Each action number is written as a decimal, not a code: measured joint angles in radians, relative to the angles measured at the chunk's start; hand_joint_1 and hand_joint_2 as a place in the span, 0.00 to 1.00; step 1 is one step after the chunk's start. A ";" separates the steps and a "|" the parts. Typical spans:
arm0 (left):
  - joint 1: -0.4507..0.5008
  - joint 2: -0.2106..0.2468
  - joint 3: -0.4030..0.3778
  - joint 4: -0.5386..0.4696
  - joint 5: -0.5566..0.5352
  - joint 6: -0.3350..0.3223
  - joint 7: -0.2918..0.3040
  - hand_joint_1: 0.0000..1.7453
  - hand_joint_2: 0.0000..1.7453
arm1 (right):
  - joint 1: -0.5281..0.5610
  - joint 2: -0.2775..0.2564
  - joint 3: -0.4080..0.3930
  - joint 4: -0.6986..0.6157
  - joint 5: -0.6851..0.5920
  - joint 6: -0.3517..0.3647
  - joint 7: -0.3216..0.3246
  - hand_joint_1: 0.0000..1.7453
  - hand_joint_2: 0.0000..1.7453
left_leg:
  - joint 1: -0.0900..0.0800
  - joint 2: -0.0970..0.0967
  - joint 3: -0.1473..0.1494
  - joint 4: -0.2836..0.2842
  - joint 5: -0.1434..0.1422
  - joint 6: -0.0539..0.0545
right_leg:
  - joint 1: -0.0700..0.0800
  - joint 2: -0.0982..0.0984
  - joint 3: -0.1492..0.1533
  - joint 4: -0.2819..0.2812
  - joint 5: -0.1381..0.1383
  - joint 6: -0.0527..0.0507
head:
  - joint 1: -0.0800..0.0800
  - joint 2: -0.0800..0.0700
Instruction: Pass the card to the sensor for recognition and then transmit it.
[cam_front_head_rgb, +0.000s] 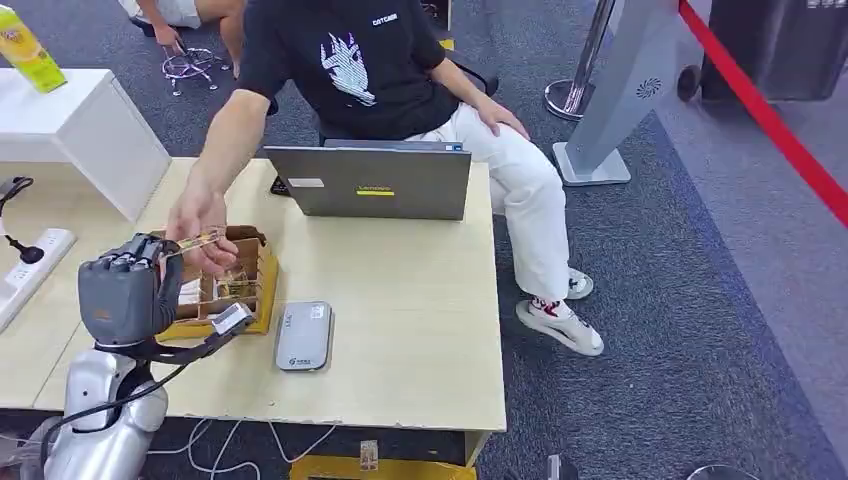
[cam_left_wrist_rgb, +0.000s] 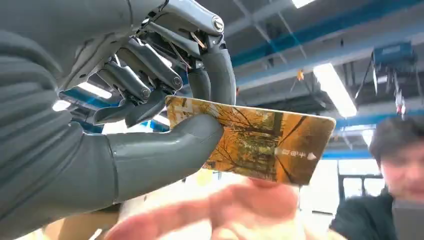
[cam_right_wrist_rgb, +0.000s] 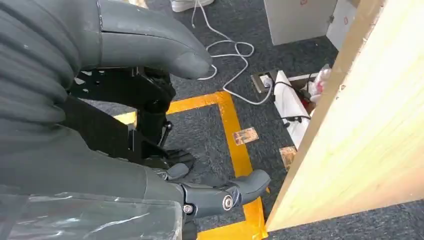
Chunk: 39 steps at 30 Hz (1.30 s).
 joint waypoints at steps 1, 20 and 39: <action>-0.001 0.002 0.000 -0.011 0.001 -0.003 0.000 1.00 1.00 | 0.000 0.000 0.000 0.000 -0.001 0.000 0.000 0.00 1.00 | 0.000 0.000 0.000 0.000 0.000 0.000 | 0.000 0.000 0.000 0.000 0.000 0.000 | 0.000 0.000; -0.003 0.018 0.000 -0.045 0.002 -0.015 0.011 0.00 1.00 | 0.000 0.000 0.000 0.000 -0.006 0.004 -0.001 0.00 1.00 | 0.000 0.000 0.000 0.000 0.000 0.000 | 0.000 0.000 0.000 0.000 0.000 0.000 | 0.000 0.000; 0.008 0.017 0.000 -0.052 -0.003 -0.012 0.021 0.00 1.00 | 0.001 0.000 0.000 0.000 -0.008 0.004 -0.004 0.00 1.00 | 0.000 0.000 0.000 0.000 0.000 0.000 | 0.000 0.000 0.000 0.000 0.000 0.000 | 0.000 0.000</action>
